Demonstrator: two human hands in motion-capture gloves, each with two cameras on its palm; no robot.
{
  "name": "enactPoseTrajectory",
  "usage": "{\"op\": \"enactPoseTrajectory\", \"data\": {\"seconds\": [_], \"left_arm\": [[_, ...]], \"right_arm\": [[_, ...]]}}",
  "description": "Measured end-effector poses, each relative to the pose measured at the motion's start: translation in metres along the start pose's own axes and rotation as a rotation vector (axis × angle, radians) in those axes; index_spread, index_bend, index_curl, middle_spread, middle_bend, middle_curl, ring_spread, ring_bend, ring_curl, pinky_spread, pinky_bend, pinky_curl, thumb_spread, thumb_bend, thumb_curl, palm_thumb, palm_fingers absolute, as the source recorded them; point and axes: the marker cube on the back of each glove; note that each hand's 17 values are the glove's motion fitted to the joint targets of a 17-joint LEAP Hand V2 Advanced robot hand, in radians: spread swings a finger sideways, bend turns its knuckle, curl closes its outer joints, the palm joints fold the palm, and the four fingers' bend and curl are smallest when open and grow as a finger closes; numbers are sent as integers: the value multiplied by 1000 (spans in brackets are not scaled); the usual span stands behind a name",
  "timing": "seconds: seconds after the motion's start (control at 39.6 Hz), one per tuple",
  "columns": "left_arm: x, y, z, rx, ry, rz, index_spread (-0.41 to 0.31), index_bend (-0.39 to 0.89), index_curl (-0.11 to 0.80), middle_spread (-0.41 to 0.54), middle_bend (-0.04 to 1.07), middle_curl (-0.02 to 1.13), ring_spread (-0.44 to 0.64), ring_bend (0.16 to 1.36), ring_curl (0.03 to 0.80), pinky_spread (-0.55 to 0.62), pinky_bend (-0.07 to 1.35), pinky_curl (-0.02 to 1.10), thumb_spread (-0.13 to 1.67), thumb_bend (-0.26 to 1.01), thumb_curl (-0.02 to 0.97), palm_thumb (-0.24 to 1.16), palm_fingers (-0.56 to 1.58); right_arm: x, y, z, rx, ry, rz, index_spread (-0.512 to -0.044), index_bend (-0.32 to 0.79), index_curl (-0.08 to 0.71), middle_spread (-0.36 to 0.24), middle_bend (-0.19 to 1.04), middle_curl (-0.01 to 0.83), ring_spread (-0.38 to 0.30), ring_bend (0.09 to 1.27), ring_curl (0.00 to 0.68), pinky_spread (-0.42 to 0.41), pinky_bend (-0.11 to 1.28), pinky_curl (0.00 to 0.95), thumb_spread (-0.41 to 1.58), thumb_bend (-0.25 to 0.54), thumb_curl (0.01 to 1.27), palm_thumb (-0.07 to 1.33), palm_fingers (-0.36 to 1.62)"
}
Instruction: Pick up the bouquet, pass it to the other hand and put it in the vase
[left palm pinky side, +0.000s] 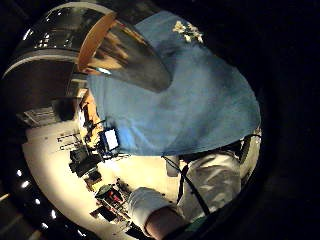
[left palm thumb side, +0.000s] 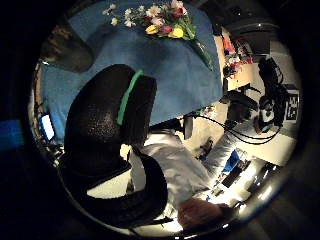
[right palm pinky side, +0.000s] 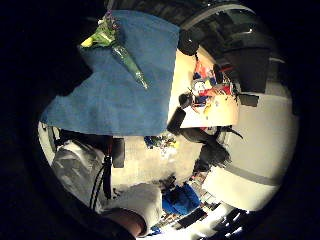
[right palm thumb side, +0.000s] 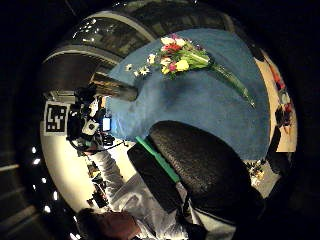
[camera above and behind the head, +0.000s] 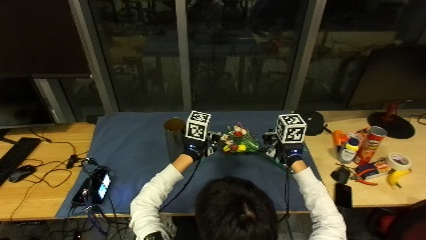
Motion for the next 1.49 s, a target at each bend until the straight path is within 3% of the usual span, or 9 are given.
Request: {"op": "enactPoseTrajectory", "data": {"seconds": [0.1, 0.23, 0.33, 0.48, 0.61, 0.88, 1.03, 1.36, 1.49], "left_arm": [[-5, 4, -7, 4, -33, -17, -1, 73, 30, 149, 183, 88, 157, 519, 153, 110, 492, 169, 662, 105, 57, 178, 368], [-14, 16, -15, 15, -58, -30, -1, 101, 60, 190, 190, 139, 202, 568, 203, 145, 527, 227, 896, 96, 90, 187, 325], [-23, 23, -14, 36, -29, -17, -1, 114, 83, 209, 191, 166, 222, 589, 222, 159, 537, 252, 1011, 83, 113, 190, 308], [-29, 30, 1, 74, 136, 43, 18, 90, 103, 245, 203, 206, 284, 574, 231, 189, 565, 285, 1111, 61, 146, 197, 208], [-28, 28, 13, 94, 138, 47, 49, 76, 105, 281, 214, 232, 342, 590, 240, 237, 583, 304, 1166, 47, 168, 207, 138], [-11, 30, 21, 153, 142, 111, 82, 116, 130, 336, 216, 268, 409, 624, 249, 342, 578, 311, 1218, 6, 206, 218, 62], [-7, 32, 24, 176, 150, 133, 88, 125, 147, 357, 208, 279, 434, 631, 251, 363, 579, 313, 1225, -10, 221, 221, 35], [-7, 37, 29, 191, 154, 161, 78, 132, 180, 362, 218, 307, 450, 631, 251, 383, 572, 320, 1236, -13, 241, 225, 40], [-8, 42, 34, 165, 156, 167, 71, 130, 189, 355, 229, 317, 449, 627, 250, 382, 563, 320, 1237, -13, 249, 232, 49]], "right_arm": [[-3, 2, -3, 18, -1, -13, -235, 11, 13, -17, 276, 111, 18, 490, 153, 71, 483, 163, 593, 92, 57, 188, 347], [-7, -6, -4, 9, -52, -55, -296, 42, 26, -22, 310, 168, 23, 543, 209, 90, 521, 220, 797, 70, 85, 200, 293], [-13, -18, -4, -4, -56, -77, -322, 61, 34, -24, 326, 200, 26, 562, 229, 98, 542, 245, 894, 48, 106, 202, 268], [-26, -19, -2, -48, -67, -137, -343, 63, 43, -22, 318, 233, 35, 573, 250, 144, 609, 283, 972, 16, 136, 210, 242], [-26, -9, -5, -29, -44, -117, -352, 64, 48, -18, 312, 255, 36, 592, 266, 168, 646, 304, 997, -14, 159, 207, 217], [-16, 14, -9, -67, -48, -75, -352, 57, 43, -15, 315, 295, 40, 646, 289, 205, 732, 336, 1047, -19, 201, 237, 235], [-5, 9, -20, -56, -27, -34, -297, 34, 28, -14, 331, 320, 34, 704, 315, 213, 809, 363, 1065, -17, 224, 258, 293], [49, -59, -27, 16, -108, 213, -238, 60, 48, -35, 340, 357, 3, 712, 331, 193, 840, 371, 1062, -10, 271, 339, 344], [80, -87, -10, 15, -145, 304, -224, 69, 61, -37, 335, 367, -15, 701, 337, 180, 844, 373, 1063, -14, 287, 368, 344]]}}
